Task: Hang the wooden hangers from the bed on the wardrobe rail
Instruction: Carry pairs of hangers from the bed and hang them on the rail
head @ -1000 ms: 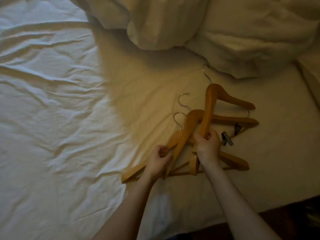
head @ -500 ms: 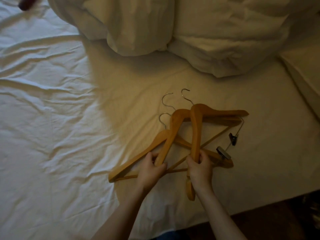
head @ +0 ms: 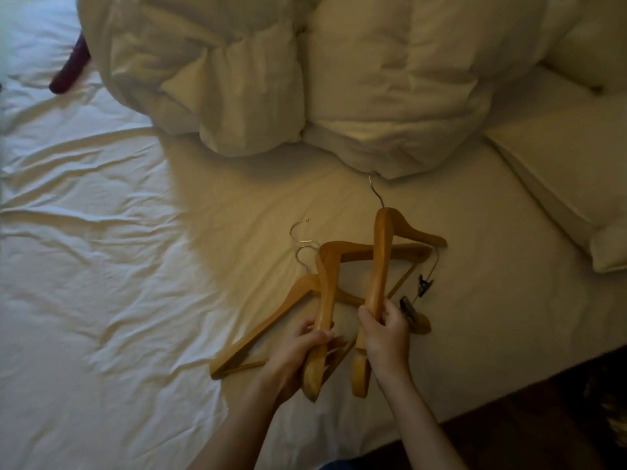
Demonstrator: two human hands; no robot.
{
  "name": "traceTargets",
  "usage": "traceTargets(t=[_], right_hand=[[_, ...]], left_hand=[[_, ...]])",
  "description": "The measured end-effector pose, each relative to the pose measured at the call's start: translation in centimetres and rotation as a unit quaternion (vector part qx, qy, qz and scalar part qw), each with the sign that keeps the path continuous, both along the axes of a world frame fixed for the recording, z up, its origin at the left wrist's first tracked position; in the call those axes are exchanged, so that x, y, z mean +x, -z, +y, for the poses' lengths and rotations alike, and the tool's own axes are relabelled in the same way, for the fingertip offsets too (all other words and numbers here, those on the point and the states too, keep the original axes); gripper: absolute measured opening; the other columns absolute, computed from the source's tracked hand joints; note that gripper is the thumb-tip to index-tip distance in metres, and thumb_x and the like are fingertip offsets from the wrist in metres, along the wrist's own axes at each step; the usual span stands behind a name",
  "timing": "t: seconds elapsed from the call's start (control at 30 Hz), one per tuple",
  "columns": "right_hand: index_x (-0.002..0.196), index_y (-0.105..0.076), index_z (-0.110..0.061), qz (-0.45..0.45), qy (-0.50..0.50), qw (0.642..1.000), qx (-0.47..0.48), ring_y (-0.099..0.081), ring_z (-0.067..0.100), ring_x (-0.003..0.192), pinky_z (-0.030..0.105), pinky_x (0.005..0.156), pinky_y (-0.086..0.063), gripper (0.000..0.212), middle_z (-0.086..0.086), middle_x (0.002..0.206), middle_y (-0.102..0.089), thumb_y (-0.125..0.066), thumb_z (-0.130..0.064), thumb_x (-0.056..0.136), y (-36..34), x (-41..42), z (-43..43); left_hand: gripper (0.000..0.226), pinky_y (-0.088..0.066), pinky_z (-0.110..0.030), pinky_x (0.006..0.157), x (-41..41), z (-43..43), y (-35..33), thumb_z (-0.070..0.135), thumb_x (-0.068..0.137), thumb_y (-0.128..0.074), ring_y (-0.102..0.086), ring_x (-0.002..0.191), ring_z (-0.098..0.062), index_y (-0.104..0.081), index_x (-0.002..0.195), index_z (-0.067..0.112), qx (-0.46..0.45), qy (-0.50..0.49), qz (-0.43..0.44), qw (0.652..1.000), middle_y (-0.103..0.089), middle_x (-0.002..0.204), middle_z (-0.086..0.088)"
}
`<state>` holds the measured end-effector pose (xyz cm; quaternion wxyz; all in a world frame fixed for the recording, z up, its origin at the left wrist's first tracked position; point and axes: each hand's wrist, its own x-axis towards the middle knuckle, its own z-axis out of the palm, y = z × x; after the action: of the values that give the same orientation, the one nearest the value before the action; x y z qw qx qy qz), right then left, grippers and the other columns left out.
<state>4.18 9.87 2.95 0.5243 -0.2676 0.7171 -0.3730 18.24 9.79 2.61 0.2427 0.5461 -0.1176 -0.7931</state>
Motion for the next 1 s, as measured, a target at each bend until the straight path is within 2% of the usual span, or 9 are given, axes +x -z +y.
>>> traceTargets(t=[0.1,0.17,0.27,0.43,0.53,0.6,0.67,0.87,1.0], right_hand=[[0.077,-0.056,-0.014,0.009,0.001,1.000,-0.001,-0.048,0.004,0.051,0.012,0.046,-0.041,0.011,0.002,0.065,-0.050,-0.058,-0.017,0.087,-0.9,-0.3,0.9],[0.079,-0.058,-0.012,0.009,0.004,1.000,-0.001,-0.051,0.011,0.057,0.016,0.050,-0.044,0.010,0.004,0.069,-0.052,-0.058,-0.018,0.087,-1.6,-0.3,1.8],[0.085,-0.061,-0.007,-0.004,0.006,1.000,0.001,-0.054,0.014,0.060,0.020,0.053,-0.047,0.011,0.007,0.071,-0.056,-0.059,-0.018,0.086,-3.0,0.2,3.2],[0.089,-0.062,-0.014,-0.046,0.023,0.999,0.014,-0.063,0.019,0.073,0.026,0.059,-0.052,0.007,0.010,0.084,-0.067,-0.060,-0.021,0.087,-5.0,1.4,4.6],[0.103,-0.059,-0.016,-0.093,0.037,0.995,0.031,-0.065,0.021,0.082,0.030,0.061,-0.052,0.016,0.007,0.096,-0.067,-0.057,-0.022,0.089,-6.0,3.0,5.8],[0.107,-0.058,-0.016,-0.111,0.044,0.992,0.030,-0.063,0.019,0.079,0.029,0.059,-0.052,0.018,0.006,0.098,-0.067,-0.056,-0.021,0.090,-6.9,4.0,6.5],[0.108,-0.058,-0.013,-0.123,0.052,0.991,0.017,-0.060,0.016,0.071,0.027,0.055,-0.051,0.018,0.007,0.097,-0.066,-0.054,-0.019,0.091,-7.9,5.0,6.9],[0.111,-0.059,-0.008,-0.158,0.074,0.985,-0.004,-0.053,0.009,0.058,0.019,0.048,-0.047,0.024,0.004,0.087,-0.066,-0.051,-0.020,0.093,-9.0,6.5,8.9],[0.111,-0.060,-0.011,-0.139,0.111,0.984,0.005,-0.052,0.008,0.057,0.018,0.045,-0.045,0.025,0.001,0.082,-0.066,-0.048,-0.026,0.094,-8.4,6.8,11.6]], left_hand=[[0.044,-0.056,-0.037,0.082,-0.2,0.5,-1.1,0.004,0.075,-0.066,-0.073,0.086,-0.021,-0.050,0.116,0.011,-0.029,0.003,0.006,1.000,-0.077,0.088,-0.006],[0.043,-0.057,-0.032,0.076,0.0,0.6,-2.2,0.004,0.076,-0.067,-0.073,0.084,-0.019,-0.051,0.114,0.014,-0.059,0.017,-0.031,0.998,-0.077,0.087,-0.005],[0.047,-0.056,-0.028,0.069,1.0,1.3,-4.0,0.010,0.073,-0.073,-0.070,0.090,-0.023,-0.050,0.114,0.018,-0.091,0.044,-0.068,0.993,-0.069,0.103,-0.012],[0.071,-0.057,-0.040,0.083,4.0,3.4,-6.1,0.027,0.054,-0.085,-0.068,0.097,-0.028,-0.051,0.116,0.023,-0.137,0.065,-0.102,0.983,-0.067,0.108,-0.014],[0.075,-0.059,-0.036,0.078,5.8,4.4,-7.2,0.034,0.047,-0.086,-0.069,0.094,-0.027,-0.051,0.113,0.025,-0.167,0.058,-0.121,0.977,-0.066,0.107,-0.014],[0.069,-0.057,-0.026,0.067,6.8,5.1,-7.9,0.029,0.053,-0.083,-0.069,0.093,-0.027,-0.049,0.113,0.024,-0.188,0.052,-0.119,0.973,-0.064,0.109,-0.015],[0.075,-0.055,-0.020,0.063,7.5,5.8,-8.4,0.031,0.053,-0.082,-0.069,0.094,-0.025,-0.047,0.119,0.023,-0.213,0.058,-0.127,0.967,-0.062,0.112,-0.013],[0.059,-0.055,-0.019,0.060,8.6,7.8,-8.9,0.020,0.073,-0.075,-0.072,0.078,-0.017,-0.043,0.123,0.023,-0.253,0.051,-0.139,0.956,-0.061,0.111,-0.008],[0.056,-0.055,-0.019,0.059,8.6,8.8,-9.2,0.019,0.075,-0.073,-0.067,0.090,-0.022,-0.042,0.121,0.022,-0.261,0.071,-0.124,0.955,-0.056,0.114,-0.006]])
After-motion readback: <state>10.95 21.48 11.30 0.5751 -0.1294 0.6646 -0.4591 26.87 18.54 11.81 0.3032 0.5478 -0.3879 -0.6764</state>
